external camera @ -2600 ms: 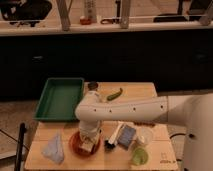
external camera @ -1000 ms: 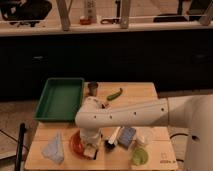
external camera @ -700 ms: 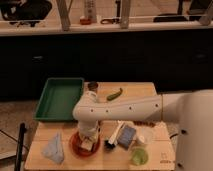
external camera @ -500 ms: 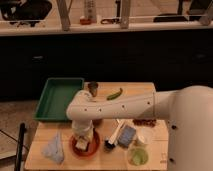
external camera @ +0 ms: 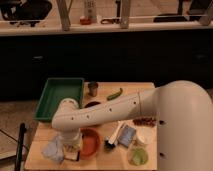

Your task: Wipe red bowl with eraser

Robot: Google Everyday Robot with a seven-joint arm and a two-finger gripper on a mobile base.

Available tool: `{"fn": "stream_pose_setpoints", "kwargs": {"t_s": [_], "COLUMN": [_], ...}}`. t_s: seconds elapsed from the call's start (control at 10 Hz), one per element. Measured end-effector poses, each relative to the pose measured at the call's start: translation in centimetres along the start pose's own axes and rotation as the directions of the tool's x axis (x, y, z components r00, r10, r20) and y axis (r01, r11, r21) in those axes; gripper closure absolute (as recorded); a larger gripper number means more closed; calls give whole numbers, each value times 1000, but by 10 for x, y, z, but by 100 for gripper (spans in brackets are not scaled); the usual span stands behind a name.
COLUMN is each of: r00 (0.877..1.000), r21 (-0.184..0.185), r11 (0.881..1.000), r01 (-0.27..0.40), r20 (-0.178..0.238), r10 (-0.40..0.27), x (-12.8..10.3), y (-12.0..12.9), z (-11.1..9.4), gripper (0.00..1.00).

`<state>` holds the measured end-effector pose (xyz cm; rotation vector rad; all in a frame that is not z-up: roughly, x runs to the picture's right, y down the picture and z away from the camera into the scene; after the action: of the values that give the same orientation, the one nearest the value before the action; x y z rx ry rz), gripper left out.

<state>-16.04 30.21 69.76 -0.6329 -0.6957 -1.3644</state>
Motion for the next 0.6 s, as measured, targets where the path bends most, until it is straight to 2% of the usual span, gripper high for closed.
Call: {"fn": "stream_pose_setpoints", "kwargs": {"t_s": [0.3, 0.4, 0.6], "r00": [1000, 999, 995], "r21": [-15, -24, -26], "r11": [1000, 999, 994], "r01": [-24, -48, -102], "r20": [-1, -7, -22], "r10": [24, 48, 102], "x": [-8, -8, 0], "y": [38, 59, 85], "z": [-2, -5, -10], "gripper": [100, 100, 100]}}
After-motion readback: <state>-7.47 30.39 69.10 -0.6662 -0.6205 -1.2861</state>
